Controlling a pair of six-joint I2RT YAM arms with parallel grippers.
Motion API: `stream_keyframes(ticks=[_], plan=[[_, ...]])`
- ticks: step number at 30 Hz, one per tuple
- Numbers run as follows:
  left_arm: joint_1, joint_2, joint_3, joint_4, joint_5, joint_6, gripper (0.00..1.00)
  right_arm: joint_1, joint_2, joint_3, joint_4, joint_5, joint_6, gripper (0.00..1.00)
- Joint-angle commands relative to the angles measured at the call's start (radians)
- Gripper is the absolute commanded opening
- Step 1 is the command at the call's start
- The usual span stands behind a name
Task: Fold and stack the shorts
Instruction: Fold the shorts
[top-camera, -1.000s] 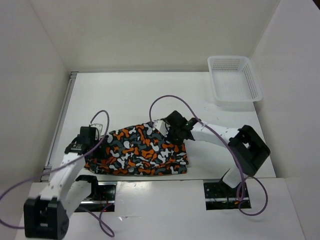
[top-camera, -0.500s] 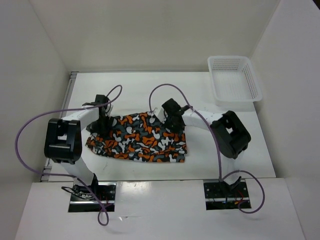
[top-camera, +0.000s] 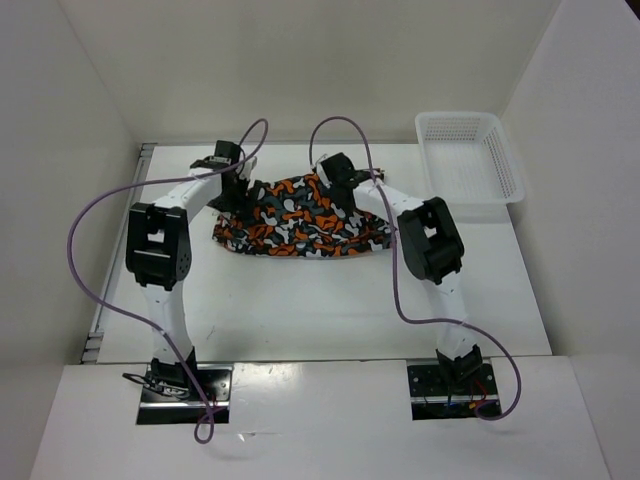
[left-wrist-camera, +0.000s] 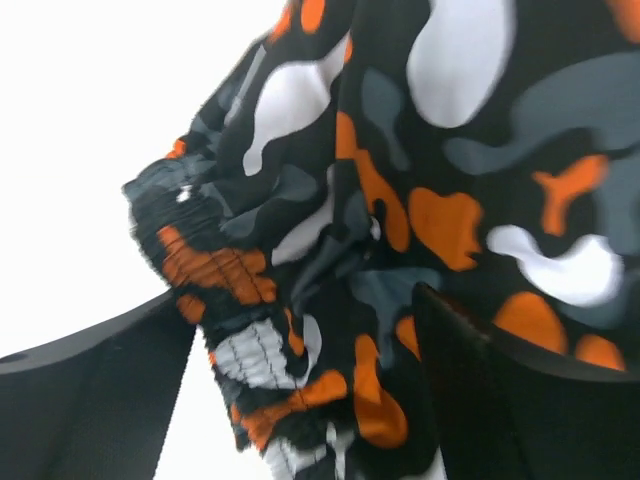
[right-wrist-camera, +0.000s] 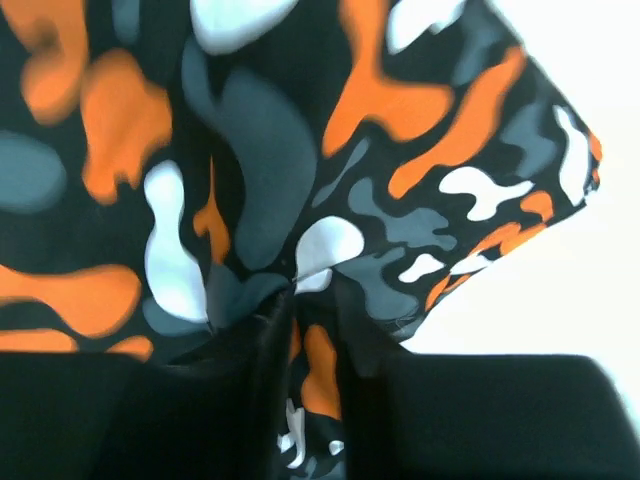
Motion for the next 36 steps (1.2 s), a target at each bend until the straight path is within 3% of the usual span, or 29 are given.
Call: stream_keyframes(ticks=[1, 4, 7, 13, 18, 23, 27, 31, 36], plan=[[0.017, -0.135, 0.047, -0.022, 0.058, -0.018, 0.94, 0.004, -0.108, 0.099, -0.006, -0.025, 0.14, 0.31], [0.017, -0.228, 0.018, -0.048, 0.049, -0.018, 0.97, -0.007, -0.215, 0.073, -0.034, -0.085, 0.185, 0.43], [0.017, -0.298, -0.052, -0.077, 0.036, -0.018, 0.98, -0.068, -0.31, -0.034, -0.06, -0.157, 0.185, 0.49], [0.017, -0.373, -0.282, -0.116, 0.056, -0.018, 0.97, -0.208, -0.47, -0.257, -0.156, -0.341, 0.344, 0.49], [0.017, -0.343, -0.267, -0.105, 0.076, -0.018, 0.97, -0.265, -0.531, -0.389, -0.154, -0.587, 0.562, 0.47], [0.017, -0.319, -0.249, -0.125, 0.096, -0.018, 0.97, -0.309, -0.531, -0.436, -0.144, -0.462, 0.695, 0.42], [0.017, -0.319, -0.287, -0.134, 0.096, -0.018, 0.87, -0.348, -0.507, -0.47, -0.12, -0.397, 0.705, 0.42], [0.017, -0.31, -0.309, -0.124, 0.061, -0.018, 0.83, -0.348, -0.487, -0.503, -0.095, -0.438, 0.718, 0.42], [0.017, -0.289, -0.208, -0.134, 0.077, -0.018, 0.85, -0.358, -0.476, -0.521, -0.077, -0.432, 0.709, 0.42]])
